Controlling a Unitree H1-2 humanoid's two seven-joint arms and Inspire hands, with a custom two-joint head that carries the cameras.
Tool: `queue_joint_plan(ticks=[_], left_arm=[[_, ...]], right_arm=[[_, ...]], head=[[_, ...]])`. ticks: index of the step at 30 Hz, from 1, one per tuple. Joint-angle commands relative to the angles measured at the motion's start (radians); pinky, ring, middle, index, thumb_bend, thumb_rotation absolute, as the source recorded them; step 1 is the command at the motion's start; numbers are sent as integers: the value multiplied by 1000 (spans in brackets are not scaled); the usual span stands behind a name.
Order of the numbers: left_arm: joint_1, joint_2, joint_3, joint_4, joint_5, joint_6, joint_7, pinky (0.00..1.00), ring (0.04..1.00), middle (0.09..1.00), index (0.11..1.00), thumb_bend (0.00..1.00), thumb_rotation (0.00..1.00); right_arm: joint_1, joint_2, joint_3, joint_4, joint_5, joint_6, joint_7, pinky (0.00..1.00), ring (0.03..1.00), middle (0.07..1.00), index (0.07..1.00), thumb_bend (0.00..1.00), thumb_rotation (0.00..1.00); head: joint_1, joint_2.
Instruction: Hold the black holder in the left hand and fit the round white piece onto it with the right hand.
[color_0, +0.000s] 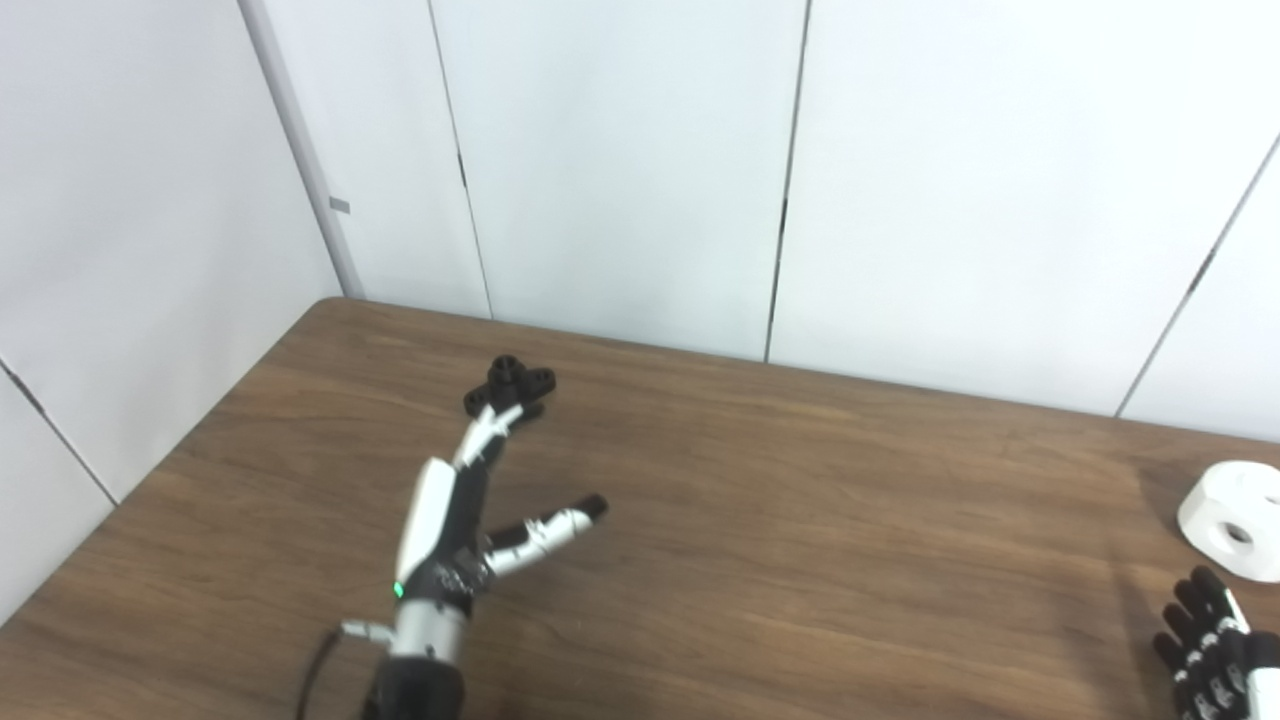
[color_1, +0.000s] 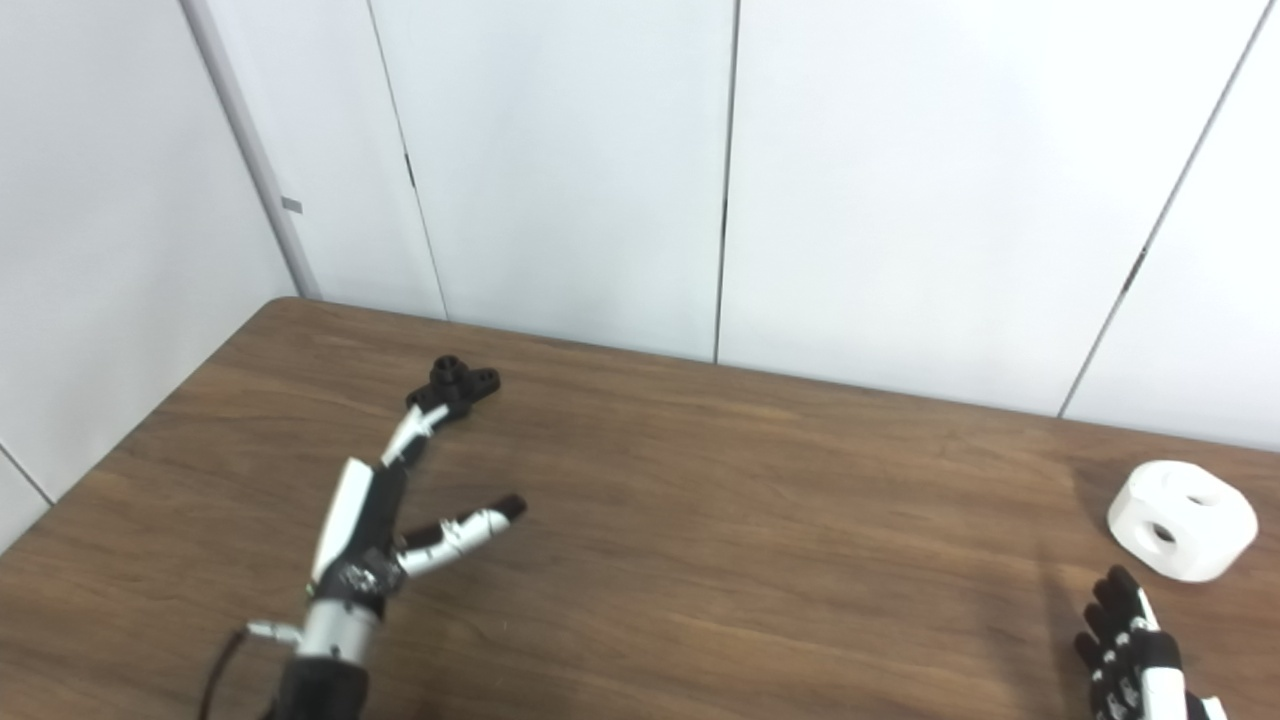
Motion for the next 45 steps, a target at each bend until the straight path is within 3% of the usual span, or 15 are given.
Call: queue_joint_plan(ticks=[1,12,19,29,45], left_arm=[[-49,30,11,-4,44,22,15,1000,1000,999,839,905,345],[-182,163,28,133,183,144,23,1000,1000,995,797,939,376],[-257,219,19,243,215,192,30,1000,1000,990,797,940,373],[-374,256,7,417,202,196,61,1000,1000,996,803,927,363],[-535,317,-98,686,152,233,12,1000,1000,998,813,956,409]], right_arm=[[-9,5,2,-18,-1,-20,-6,1000,1000,1000,1000,594,1000],[-12,15,10,-37,-3,-3,-14,1000,1000,1000,1000,609,1000],[-13,21,15,-44,-5,-1,-20,1000,1000,1000,1000,589,1000],[-7,30,21,-60,-12,5,-27,1000,1000,1000,1000,573,1000],[2,33,22,-73,-12,1,-29,1000,1000,1000,1000,559,1000]], head=[[1,0],[-3,-5],[-5,-8],[-12,-9],[-18,-11]])
